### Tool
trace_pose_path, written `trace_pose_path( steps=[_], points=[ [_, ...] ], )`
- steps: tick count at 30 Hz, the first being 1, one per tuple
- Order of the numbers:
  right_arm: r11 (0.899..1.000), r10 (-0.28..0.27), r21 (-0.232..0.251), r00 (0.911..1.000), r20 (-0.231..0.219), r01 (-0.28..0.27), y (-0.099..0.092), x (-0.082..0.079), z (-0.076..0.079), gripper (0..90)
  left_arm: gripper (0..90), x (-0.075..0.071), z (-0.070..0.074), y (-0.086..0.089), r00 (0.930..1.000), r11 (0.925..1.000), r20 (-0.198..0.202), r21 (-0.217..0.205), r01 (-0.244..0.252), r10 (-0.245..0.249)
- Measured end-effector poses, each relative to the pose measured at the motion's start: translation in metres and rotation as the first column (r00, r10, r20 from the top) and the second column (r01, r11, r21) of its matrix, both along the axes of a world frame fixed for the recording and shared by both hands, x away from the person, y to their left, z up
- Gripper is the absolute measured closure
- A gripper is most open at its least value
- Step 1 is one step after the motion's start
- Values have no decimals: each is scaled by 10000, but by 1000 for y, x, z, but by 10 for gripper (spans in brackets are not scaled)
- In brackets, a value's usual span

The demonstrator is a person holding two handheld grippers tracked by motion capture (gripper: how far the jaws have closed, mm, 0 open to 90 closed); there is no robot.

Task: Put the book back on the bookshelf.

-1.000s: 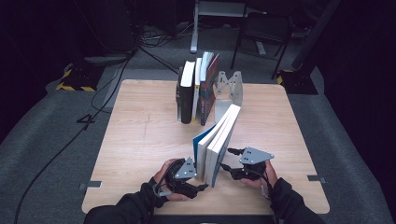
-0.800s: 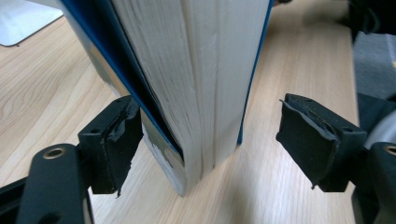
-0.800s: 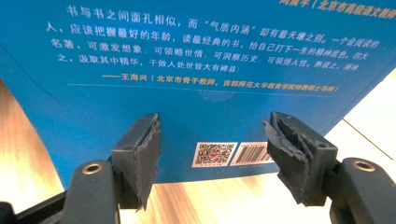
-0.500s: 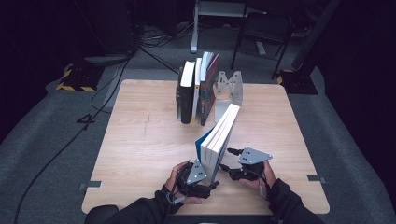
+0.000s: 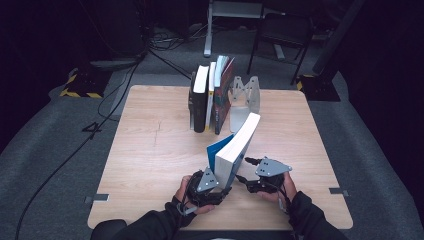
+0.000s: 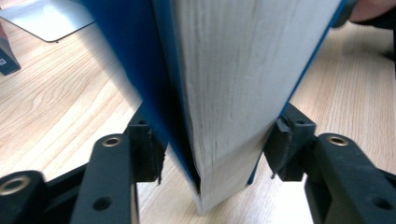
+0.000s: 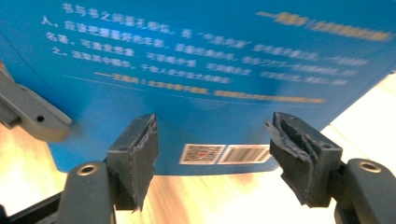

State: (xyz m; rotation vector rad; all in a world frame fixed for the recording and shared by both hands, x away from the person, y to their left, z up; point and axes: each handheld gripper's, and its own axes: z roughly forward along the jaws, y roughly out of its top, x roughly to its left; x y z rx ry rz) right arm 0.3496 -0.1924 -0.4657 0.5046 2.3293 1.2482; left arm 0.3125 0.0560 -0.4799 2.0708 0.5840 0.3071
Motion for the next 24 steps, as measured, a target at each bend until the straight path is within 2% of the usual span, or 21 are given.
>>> trace_pose_path(
  steps=[4, 6, 7, 12, 19, 21, 22, 24],
  points=[
    [9997, -240, 106, 9997, 87, 239, -8, 3, 3, 333, 496, 3, 2, 5, 9998, 9997, 19, 192, 176, -177],
    [9993, -366, 125, 9993, 101, 364, -12, 5, 5, 332, 508, 8, 3, 13, 9986, 9980, 104, 366, 518, -522],
    [9993, -366, 125, 9993, 101, 364, -12, 5, 5, 332, 518, 8, 3, 13, 9986, 9980, 104, 366, 518, -522],
    [9986, -509, -119, 9981, 351, 514, -21, 9, 9, 312, 572, 20, 7, 35, 9940, 9920, 61, 641, 1087, -1093],
    [9978, -574, 340, 9984, -12, 574, -35, 16, 9, 307, 576, 25, 10, 43, 9871, 9829, -51, 920, 1596, -1598],
    [9974, -516, 491, 9986, -152, 523, -37, 18, 10, 304, 578, 28, 11, 48, 9826, 9777, -238, 983, 1855, -1841],
    [9974, -516, 491, 9986, -152, 523, -37, 18, 10, 304, 579, 28, 11, 48, 9826, 9777, -238, 983, 1855, -1841],
    [9968, -370, 694, 9990, -261, 387, -38, 20, 10, 305, 579, 31, 12, 54, 9760, 9712, -335, 980, 2173, -2150]
  ],
)
